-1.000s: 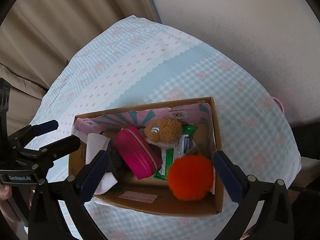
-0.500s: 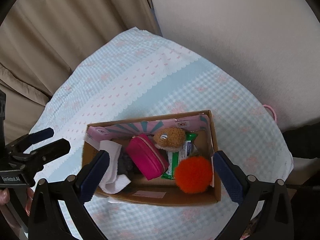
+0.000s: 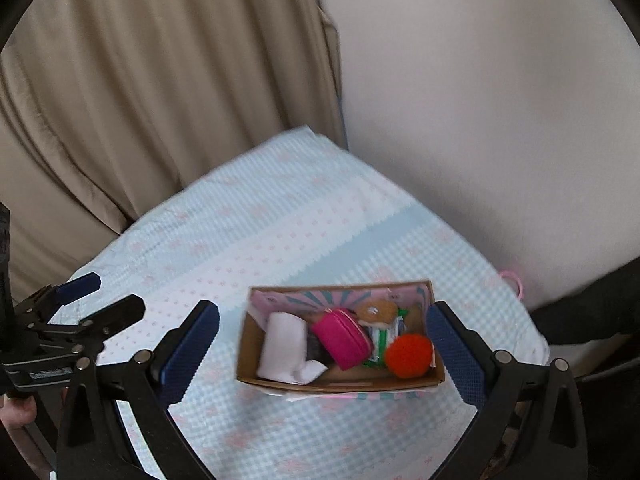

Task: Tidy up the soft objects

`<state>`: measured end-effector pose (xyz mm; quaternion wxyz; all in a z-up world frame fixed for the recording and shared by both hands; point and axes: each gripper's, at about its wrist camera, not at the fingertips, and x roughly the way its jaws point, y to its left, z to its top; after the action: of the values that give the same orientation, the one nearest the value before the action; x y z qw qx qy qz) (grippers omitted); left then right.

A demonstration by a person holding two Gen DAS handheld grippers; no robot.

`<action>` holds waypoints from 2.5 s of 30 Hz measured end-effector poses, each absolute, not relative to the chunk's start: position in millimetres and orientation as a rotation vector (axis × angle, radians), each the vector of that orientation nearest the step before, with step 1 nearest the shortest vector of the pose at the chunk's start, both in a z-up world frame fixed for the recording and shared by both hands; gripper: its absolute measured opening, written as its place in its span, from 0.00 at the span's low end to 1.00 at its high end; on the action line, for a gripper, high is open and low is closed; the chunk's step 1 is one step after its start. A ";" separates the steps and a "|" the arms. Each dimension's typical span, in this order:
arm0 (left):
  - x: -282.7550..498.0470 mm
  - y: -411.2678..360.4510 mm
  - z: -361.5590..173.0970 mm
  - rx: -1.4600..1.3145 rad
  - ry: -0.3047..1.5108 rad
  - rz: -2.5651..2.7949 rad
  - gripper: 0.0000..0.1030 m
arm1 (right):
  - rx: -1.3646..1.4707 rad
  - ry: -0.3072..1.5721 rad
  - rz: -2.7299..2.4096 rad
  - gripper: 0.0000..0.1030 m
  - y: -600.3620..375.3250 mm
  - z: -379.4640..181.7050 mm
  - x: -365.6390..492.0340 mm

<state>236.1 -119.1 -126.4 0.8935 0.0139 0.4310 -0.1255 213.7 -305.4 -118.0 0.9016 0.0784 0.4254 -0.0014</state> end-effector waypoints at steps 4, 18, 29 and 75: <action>203.7 -81.0 -98.9 -0.007 0.832 -0.210 1.00 | 0.131 0.800 -0.017 1.00 -273.7 -84.7 185.3; 94.1 -8.8 -40.8 0.039 0.609 -0.142 1.00 | 0.036 0.656 -0.041 1.00 -184.4 -33.3 96.3; 41.2 10.4 -26.4 0.049 0.505 -0.125 1.00 | 0.046 0.587 -0.102 1.00 -166.9 -24.4 50.6; 27.9 0.5 -22.4 0.032 0.482 -0.154 1.00 | 0.058 0.548 -0.155 1.00 -167.7 -10.6 35.3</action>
<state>27.9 0.5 -22.4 0.9680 0.0158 0.2386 -0.0764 35.3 -167.7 -10.6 0.9593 0.0288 0.2704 -0.0763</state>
